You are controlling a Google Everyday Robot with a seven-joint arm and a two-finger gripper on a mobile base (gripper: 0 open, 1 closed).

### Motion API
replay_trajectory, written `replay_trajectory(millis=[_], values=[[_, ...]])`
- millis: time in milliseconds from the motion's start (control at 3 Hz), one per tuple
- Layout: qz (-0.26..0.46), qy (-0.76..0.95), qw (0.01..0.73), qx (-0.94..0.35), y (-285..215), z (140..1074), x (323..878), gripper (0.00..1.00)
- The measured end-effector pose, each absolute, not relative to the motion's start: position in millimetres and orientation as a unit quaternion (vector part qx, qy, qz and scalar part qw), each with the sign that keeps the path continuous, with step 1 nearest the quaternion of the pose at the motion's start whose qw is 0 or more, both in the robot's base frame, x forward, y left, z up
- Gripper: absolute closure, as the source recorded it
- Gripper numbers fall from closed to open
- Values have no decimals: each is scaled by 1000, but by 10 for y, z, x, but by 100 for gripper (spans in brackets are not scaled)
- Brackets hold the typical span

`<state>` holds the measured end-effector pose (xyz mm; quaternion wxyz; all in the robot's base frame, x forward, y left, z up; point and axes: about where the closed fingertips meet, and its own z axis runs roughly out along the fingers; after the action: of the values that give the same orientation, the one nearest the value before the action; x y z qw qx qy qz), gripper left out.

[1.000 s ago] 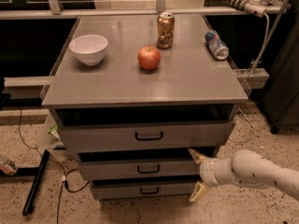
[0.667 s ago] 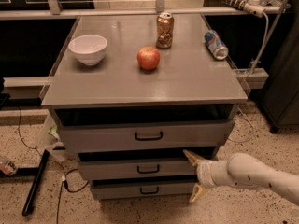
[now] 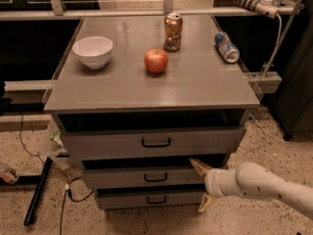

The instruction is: Open middle drawer

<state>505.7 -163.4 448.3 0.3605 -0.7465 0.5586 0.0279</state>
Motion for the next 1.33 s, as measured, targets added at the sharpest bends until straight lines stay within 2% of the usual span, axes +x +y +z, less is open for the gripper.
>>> replay_trajectory(millis=[667,1333], values=[[42,584,345,-734,-1593,4501,5101,0],[102,629,340,-692,-1575,4401,5275,0]])
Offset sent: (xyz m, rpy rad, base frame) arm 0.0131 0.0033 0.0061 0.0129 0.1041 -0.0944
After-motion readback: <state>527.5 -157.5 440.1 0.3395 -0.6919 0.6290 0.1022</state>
